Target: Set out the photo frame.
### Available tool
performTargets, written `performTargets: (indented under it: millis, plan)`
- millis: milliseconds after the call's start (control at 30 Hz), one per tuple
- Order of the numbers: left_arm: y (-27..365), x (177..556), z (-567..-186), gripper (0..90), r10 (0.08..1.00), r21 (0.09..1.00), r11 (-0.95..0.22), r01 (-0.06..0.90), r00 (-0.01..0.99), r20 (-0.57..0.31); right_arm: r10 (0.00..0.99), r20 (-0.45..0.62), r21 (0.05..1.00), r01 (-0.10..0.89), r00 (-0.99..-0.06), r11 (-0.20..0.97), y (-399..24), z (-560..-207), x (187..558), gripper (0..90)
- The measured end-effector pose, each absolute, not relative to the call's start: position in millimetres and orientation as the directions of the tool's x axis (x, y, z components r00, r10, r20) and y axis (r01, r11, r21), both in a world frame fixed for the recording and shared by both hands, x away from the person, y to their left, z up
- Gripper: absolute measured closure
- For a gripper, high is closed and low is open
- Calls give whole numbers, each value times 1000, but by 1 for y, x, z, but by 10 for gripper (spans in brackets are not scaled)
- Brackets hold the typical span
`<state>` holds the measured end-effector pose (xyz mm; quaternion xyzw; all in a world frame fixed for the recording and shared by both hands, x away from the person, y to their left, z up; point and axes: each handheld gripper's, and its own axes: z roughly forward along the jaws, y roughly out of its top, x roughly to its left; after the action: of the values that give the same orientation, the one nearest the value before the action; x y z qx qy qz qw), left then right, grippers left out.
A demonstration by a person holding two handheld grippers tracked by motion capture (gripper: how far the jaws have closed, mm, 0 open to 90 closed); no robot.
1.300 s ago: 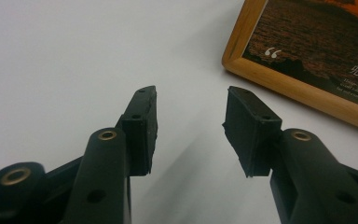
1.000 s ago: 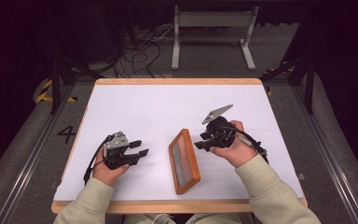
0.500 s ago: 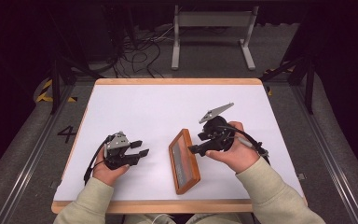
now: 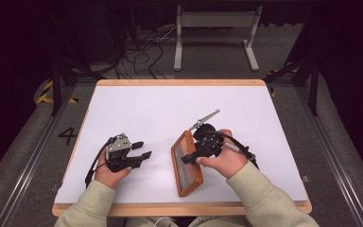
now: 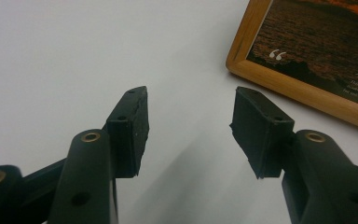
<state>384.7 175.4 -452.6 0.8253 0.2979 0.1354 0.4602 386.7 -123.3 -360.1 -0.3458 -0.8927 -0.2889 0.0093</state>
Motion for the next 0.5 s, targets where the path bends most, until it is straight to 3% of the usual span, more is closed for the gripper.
performTargets:
  millis: [267, 500]
  plan:
    - [174, 385, -454, 463, 611, 836, -407, 367, 790, -49, 598, 253, 449, 640, -760, 623, -113, -376, 385, 309]
    - [173, 385, -454, 469, 607, 836, -409, 366, 793, -50, 603, 274, 403, 659, -749, 635, -110, -381, 386, 395]
